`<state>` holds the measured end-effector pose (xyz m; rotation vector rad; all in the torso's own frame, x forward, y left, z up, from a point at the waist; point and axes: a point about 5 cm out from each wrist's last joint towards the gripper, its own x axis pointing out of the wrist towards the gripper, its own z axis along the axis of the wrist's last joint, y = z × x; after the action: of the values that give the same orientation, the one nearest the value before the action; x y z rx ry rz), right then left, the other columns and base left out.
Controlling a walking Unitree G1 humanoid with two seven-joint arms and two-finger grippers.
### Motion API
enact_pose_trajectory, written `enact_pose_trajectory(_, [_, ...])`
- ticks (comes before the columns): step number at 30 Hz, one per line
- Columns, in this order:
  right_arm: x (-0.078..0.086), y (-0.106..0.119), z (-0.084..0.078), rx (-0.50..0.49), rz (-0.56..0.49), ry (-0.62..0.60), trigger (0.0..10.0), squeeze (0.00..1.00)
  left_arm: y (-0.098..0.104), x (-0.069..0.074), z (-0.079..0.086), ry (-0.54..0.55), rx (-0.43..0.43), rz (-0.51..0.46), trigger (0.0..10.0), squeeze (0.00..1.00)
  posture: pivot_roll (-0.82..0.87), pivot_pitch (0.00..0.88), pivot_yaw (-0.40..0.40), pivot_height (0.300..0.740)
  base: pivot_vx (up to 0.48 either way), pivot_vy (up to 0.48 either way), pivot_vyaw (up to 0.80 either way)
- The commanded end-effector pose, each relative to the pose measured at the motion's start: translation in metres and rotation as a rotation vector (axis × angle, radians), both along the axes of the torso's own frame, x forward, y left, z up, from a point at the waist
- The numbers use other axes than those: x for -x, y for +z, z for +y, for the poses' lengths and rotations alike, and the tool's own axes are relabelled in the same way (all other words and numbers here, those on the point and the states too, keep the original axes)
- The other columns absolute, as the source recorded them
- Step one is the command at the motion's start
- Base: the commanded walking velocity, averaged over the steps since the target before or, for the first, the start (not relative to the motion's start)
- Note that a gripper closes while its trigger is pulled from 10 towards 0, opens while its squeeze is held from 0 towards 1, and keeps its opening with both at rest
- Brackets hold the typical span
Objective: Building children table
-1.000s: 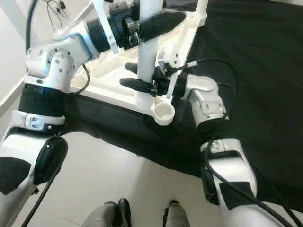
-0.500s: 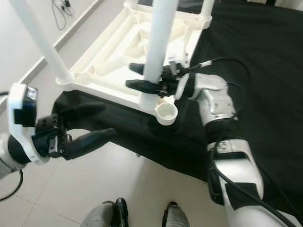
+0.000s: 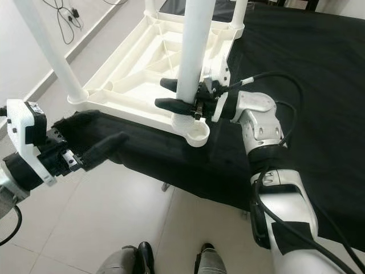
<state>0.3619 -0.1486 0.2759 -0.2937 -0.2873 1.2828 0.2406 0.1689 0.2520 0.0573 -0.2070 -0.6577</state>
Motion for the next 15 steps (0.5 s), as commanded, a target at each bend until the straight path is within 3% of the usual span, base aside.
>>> enact_pose_trajectory(1, [0.001, -0.006, 0.001, 0.017, -0.002, 0.006, 10.0, 0.0, -0.009, -0.004, 0.006, 0.046, -0.03, 0.013, 10.0, 0.0, 0.01, 0.236, 0.02, 0.74, 0.0, 0.0, 0.0])
enact_pose_trajectory(4, [0.002, -0.007, 0.005, 0.014, 0.002, 0.016, 10.0, 0.0, -0.02, -0.025, 0.01, 0.087, -0.009, 0.028, 10.0, 0.0, 0.0, 0.225, 0.018, 0.74, 0.0, 0.0, 0.0])
enact_pose_trajectory(7, [0.002, -0.007, 0.006, 0.018, 0.001, 0.029, 10.0, 0.0, -0.019, -0.034, 0.002, 0.057, 0.015, 0.012, 10.0, 0.0, 0.0, 0.223, 0.018, 0.74, 0.0, 0.0, 0.0])
enact_pose_trajectory(12, [0.003, -0.007, 0.005, 0.027, 0.001, 0.037, 10.0, 0.0, -0.023, -0.036, -0.016, -0.034, 0.015, 0.002, 10.0, 0.0, 0.0, 0.224, 0.018, 0.74, 0.0, 0.0, 0.0])
enact_pose_trajectory(15, [0.003, -0.007, 0.003, 0.028, 0.006, 0.043, 10.0, 0.0, -0.037, -0.026, -0.033, -0.141, -0.018, 0.024, 10.0, 0.0, 0.01, 0.233, 0.017, 0.74, 0.0, 0.0, 0.0])
